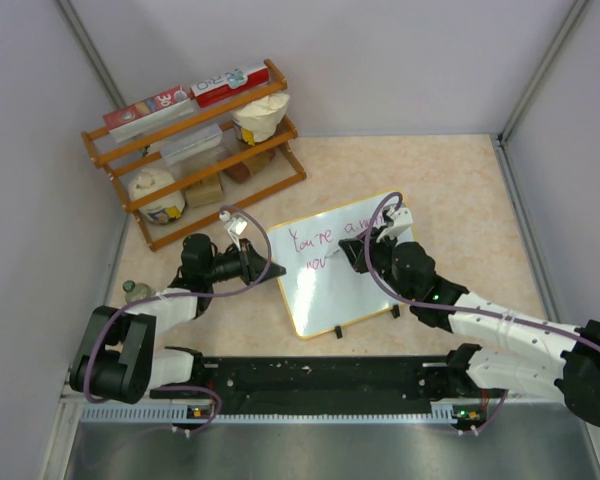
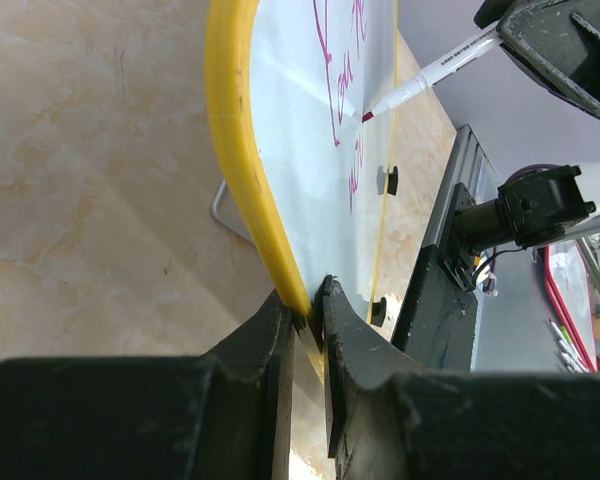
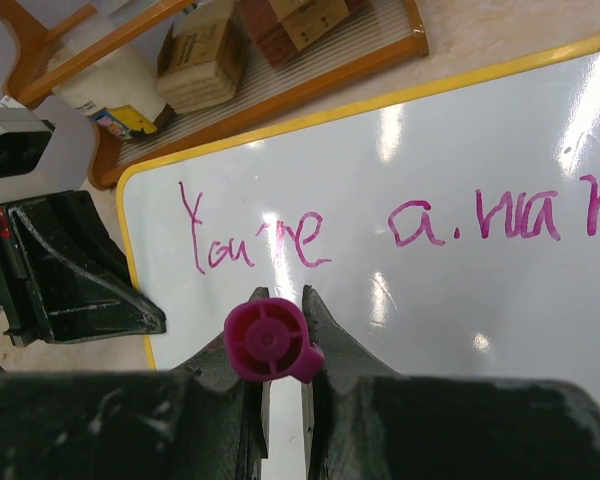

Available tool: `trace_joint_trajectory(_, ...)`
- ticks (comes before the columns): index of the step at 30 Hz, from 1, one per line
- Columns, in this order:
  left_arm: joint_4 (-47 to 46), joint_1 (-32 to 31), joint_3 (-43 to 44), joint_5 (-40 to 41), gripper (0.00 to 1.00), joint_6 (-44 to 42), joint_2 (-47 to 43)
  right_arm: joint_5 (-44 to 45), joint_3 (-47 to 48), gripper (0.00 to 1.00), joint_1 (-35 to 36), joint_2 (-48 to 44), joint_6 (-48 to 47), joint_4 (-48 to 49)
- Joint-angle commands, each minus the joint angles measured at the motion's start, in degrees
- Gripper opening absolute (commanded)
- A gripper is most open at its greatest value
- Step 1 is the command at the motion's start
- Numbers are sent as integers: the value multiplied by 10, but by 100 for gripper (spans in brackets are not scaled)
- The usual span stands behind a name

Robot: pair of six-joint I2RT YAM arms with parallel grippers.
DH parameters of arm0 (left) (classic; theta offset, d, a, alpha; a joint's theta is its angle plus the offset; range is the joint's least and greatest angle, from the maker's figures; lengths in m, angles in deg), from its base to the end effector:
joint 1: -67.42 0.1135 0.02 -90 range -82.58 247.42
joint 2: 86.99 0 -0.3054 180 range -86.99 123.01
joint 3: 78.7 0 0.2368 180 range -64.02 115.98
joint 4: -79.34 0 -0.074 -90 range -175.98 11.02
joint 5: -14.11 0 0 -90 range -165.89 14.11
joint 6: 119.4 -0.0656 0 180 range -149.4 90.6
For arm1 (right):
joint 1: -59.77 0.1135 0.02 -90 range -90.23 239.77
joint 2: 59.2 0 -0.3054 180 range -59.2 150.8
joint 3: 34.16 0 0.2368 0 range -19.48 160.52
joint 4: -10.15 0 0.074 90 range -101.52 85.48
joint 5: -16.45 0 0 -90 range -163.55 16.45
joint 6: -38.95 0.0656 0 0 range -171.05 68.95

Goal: Write a sentence on the whiteboard

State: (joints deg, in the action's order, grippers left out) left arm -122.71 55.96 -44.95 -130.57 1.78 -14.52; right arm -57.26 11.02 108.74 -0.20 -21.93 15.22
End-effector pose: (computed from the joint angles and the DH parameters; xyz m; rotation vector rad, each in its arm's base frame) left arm 0.2050 -0.0962 0.2245 0.3820 1.9306 -1.3817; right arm 0.1636 0.1599 0.2979 -0.0907 1.7757 0.7575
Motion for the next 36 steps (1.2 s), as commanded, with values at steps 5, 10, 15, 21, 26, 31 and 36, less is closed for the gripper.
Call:
trace_joint_trajectory(5, -19, 0, 0, 22, 0, -45, -5, 8, 1, 0, -8, -5, -8, -18)
trace_joint_trajectory(10, -19, 0, 0, 24, 0, -45, -5, 4, -18, 0, -8, -15, 1, -25)
trace_joint_trajectory(15, -19, 0, 0, 23, 0, -45, -5, 2, -31, 0, -7, -21, 8, -28)
trace_joint_trajectory(21, -19, 0, -1, 25, 0, -45, -7, 5, -37, 0, -7, -25, 10, -30)
trace_joint_trajectory(26, -19, 0, -1, 25, 0, -45, -7, 13, -39, 0, -8, -30, 7, -35)
trace_joint_trajectory(31, -18, 0, 0, 24, 0, -45, -7, 20, -39, 0, -8, -33, 2, -40)
trace_joint_trajectory(36, -18, 0, 0, 25, 0, -45, -6, 24, -34, 0, -9, -34, -2, -45)
